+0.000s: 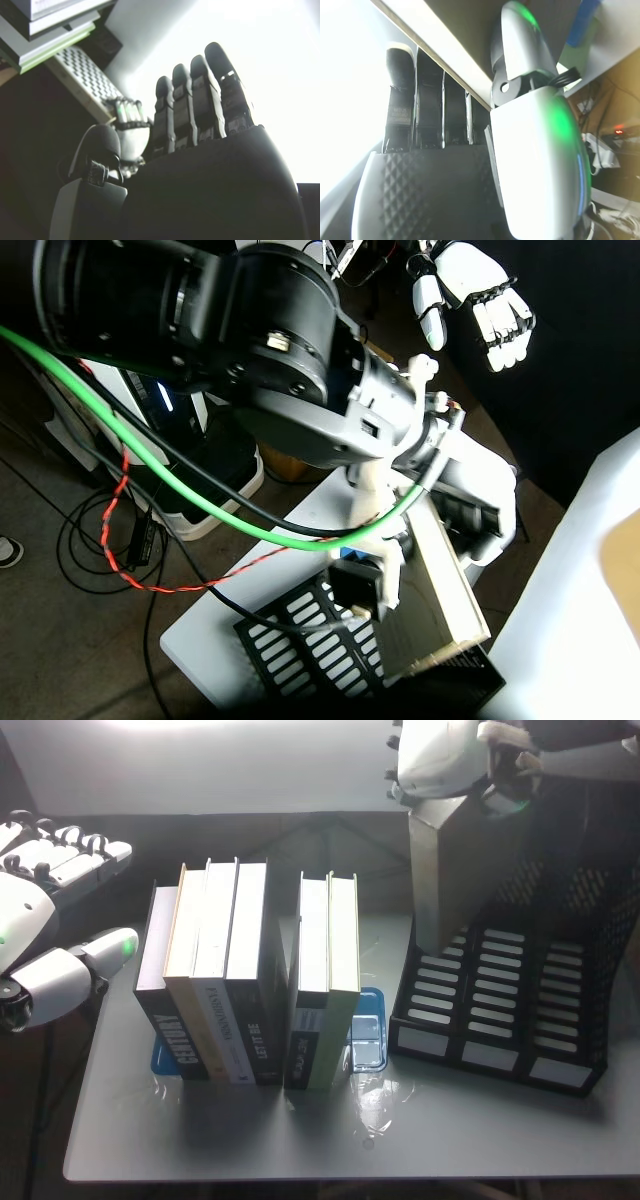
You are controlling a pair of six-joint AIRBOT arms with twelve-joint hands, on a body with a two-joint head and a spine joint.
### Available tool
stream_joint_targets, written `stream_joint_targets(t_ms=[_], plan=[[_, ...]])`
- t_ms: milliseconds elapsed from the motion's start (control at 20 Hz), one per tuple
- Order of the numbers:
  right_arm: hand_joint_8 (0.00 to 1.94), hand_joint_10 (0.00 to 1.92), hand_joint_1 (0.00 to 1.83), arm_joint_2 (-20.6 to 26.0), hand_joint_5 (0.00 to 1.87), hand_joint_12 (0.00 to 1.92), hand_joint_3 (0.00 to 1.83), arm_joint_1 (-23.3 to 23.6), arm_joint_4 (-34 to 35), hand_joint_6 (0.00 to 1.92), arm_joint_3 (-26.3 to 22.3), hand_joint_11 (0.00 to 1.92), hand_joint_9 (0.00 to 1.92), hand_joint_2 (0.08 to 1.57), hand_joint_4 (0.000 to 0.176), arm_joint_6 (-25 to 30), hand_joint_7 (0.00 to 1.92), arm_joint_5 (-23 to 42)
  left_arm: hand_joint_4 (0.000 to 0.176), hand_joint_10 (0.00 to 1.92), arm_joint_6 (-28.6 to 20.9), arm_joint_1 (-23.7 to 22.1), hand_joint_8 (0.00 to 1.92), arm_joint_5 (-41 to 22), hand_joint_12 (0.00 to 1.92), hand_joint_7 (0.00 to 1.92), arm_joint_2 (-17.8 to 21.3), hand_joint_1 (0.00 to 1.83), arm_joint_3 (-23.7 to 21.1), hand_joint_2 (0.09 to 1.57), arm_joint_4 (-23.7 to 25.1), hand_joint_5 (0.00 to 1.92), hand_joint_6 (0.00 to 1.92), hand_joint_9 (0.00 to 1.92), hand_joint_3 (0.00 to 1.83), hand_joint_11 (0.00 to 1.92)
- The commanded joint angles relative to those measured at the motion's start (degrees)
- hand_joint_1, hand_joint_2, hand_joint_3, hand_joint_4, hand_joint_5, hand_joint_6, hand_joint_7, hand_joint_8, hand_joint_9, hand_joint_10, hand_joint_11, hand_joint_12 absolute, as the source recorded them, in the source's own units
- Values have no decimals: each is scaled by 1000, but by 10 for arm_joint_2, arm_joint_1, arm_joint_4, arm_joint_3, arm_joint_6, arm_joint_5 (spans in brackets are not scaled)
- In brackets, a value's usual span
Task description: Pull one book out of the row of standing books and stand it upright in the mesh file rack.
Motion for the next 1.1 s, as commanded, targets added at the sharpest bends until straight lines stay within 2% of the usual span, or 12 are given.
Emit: stream_joint_targets(t_ms=[0, 100, 150, 250, 350, 450, 550, 700, 800, 850, 950, 1050], plan=[[1219, 1440, 1471, 1, 659, 1878, 1, 3, -29, 1257, 6, 462, 741, 1230, 0, 2, 769, -56, 0, 0, -4, -5, 0, -76, 865, 288, 1, 0, 5, 1425, 4, 293, 0, 224, 0, 0], [1101, 1335, 1483, -10, 768, 1814, 0, -3, -38, 1077, 22, 598, 845, 1175, 0, 14, 890, -58, 0, 1, -6, -5, 1, -79, 804, 274, 0, 0, 6, 1422, 5, 285, 0, 204, 0, 0], [1089, 1397, 1394, -15, 804, 1663, 0, -6, -38, 1057, 32, 661, 850, 1159, 0, 19, 929, -60, 0, 3, -7, -6, 1, -80, 832, 276, -1, 0, 7, 1422, 6, 283, 0, 209, 0, 0], [1243, 1512, 1355, -22, 737, 1639, 6, -11, -50, 1178, 48, 545, 743, 1198, 0, 33, 862, -62, 0, 8, -7, -7, 2, -80, 905, 283, -3, 0, 9, 1435, 8, 286, 2, 225, 1, 0], [1278, 1535, 1349, -24, 725, 1615, 1, -12, -62, 1211, 58, 486, 706, 1213, 0, 50, 843, -65, 0, 20, -9, -10, 4, -82, 1045, 302, -5, 0, 11, 1453, 12, 295, 3, 268, 2, 0], [1285, 1548, 1348, -26, 706, 1564, 0, -12, -63, 1223, 68, 497, 704, 1219, 0, 61, 833, -66, 0, 7, -11, -15, 2, -85, 995, 279, -7, 0, 14, 1451, 17, 289, 1, 243, 0, 0], [1270, 1545, 1348, -27, 711, 1590, 1, -13, -63, 1239, 77, 505, 715, 1217, 0, 68, 826, -70, 0, 0, -12, -17, 0, -92, 1013, 261, -8, 0, 15, 1464, 24, 281, 0, 229, 4, 0], [1276, 1554, 1348, -27, 722, 1636, 0, -13, -63, 1228, 82, 482, 704, 1219, 0, 69, 825, -74, 7, 0, -15, -18, 0, -110, 859, 245, -8, 0, 14, 1450, 32, 272, 2, 185, 0, 0], [1337, 1603, 1338, -29, 678, 1686, 1, -13, -63, 1283, 86, 485, 682, 1240, 0, 69, 779, -74, 3, 6, -15, -23, 2, -115, 899, 253, -9, 0, 15, 1441, 39, 277, 3, 188, 0, 0], [1350, 1639, 1331, -29, 682, 1747, 2, -13, -63, 1326, 88, 420, 647, 1250, 0, 71, 750, -74, 19, 5, -15, -24, 4, -114, 823, 241, -9, 0, 15, 1423, 42, 264, 4, 172, 0, 0], [1318, 1632, 1329, -28, 693, 1736, 0, -13, -63, 1349, 91, 392, 642, 1251, 0, 81, 746, -74, 0, 8, -15, -27, 3, -114, 804, 236, -11, 0, 15, 1433, 45, 264, 6, 176, 4, 0], [1339, 1623, 1329, -26, 676, 1700, 0, -13, -62, 1357, 89, 467, 675, 1254, 0, 87, 720, -75, 0, 7, -16, -29, 0, -114, 834, 232, -13, 0, 16, 1433, 46, 263, 3, 175, 1, 0]])
